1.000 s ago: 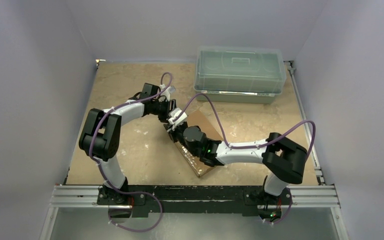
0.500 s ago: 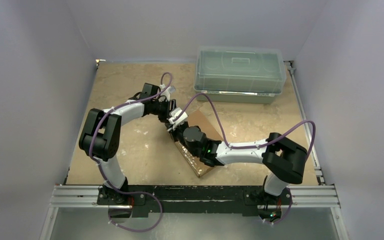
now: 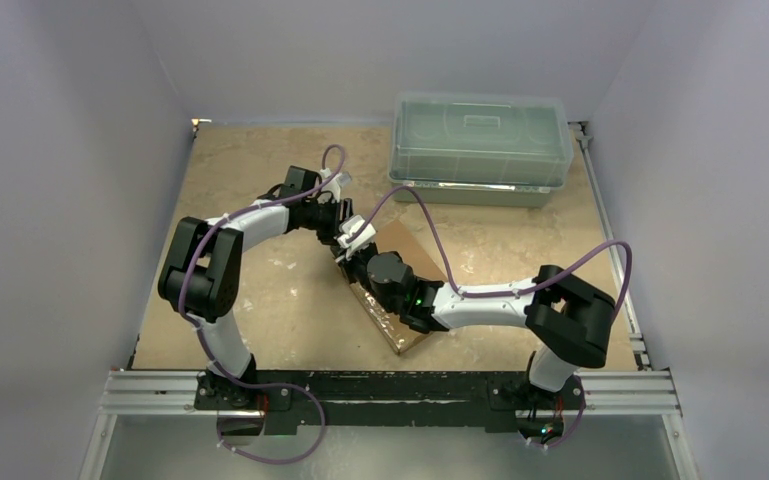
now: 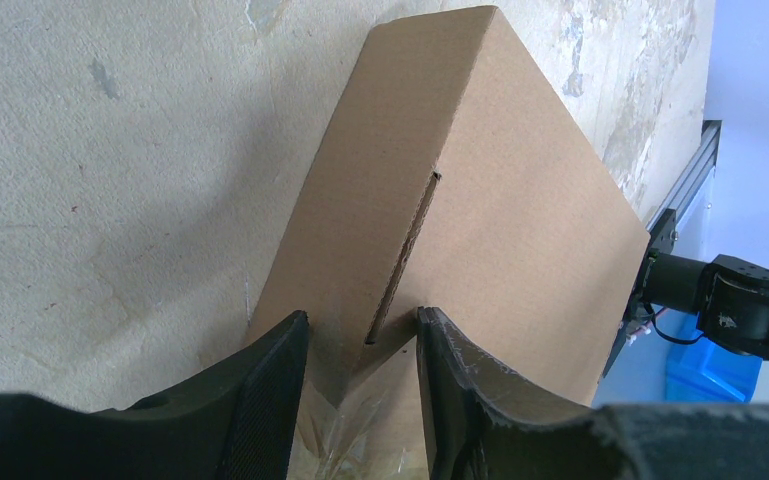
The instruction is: Unpack the express box
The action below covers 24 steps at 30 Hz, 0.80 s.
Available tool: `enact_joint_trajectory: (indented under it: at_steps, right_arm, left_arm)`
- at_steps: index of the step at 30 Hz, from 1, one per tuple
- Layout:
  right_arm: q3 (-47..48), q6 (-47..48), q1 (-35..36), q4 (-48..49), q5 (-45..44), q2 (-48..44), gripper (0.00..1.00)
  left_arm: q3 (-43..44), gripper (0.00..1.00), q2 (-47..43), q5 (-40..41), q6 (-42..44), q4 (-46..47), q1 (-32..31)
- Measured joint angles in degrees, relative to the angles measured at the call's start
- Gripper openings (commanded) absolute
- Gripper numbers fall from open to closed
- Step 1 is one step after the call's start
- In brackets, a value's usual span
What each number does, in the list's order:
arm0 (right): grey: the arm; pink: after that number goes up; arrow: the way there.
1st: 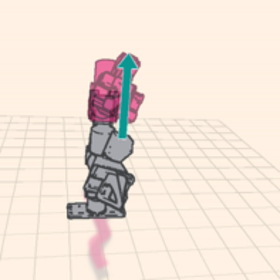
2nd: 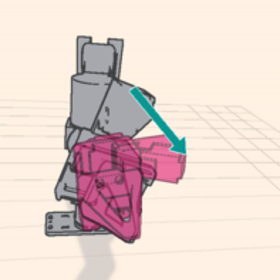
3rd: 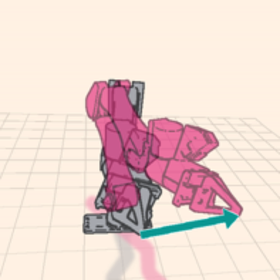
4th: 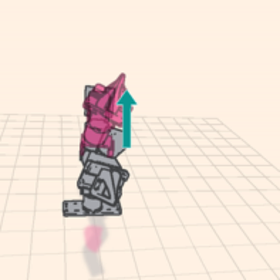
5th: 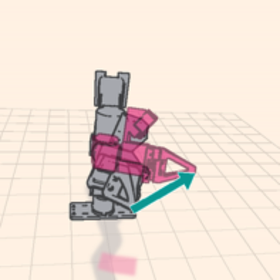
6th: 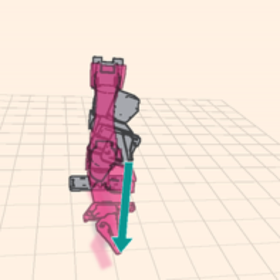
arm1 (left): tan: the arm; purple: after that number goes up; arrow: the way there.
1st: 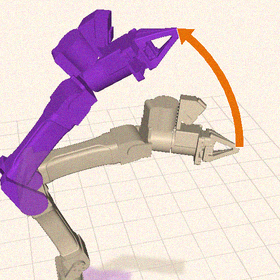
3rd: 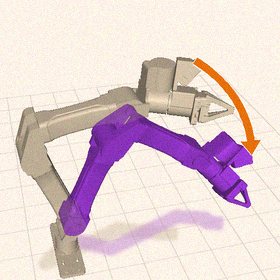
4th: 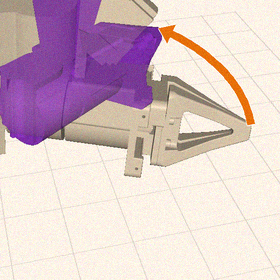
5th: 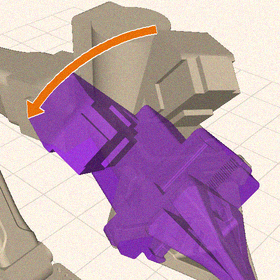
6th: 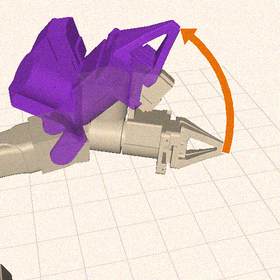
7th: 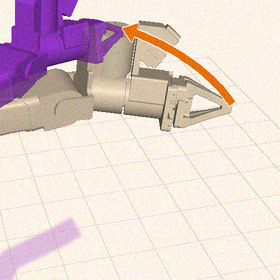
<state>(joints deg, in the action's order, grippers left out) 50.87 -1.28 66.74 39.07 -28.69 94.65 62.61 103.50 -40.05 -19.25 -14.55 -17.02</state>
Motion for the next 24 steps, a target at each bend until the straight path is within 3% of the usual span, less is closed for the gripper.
enact_joint_trajectory:
  at_steps: [24]
  right_arm:
    - [-0.7, -0.02, 0.0, 0.17, 1.46, 0.59, 0.0]
  left_arm:
    - [-0.02, 0.42, 0.0, -0.04, 0.35, 0.0, 0.0]
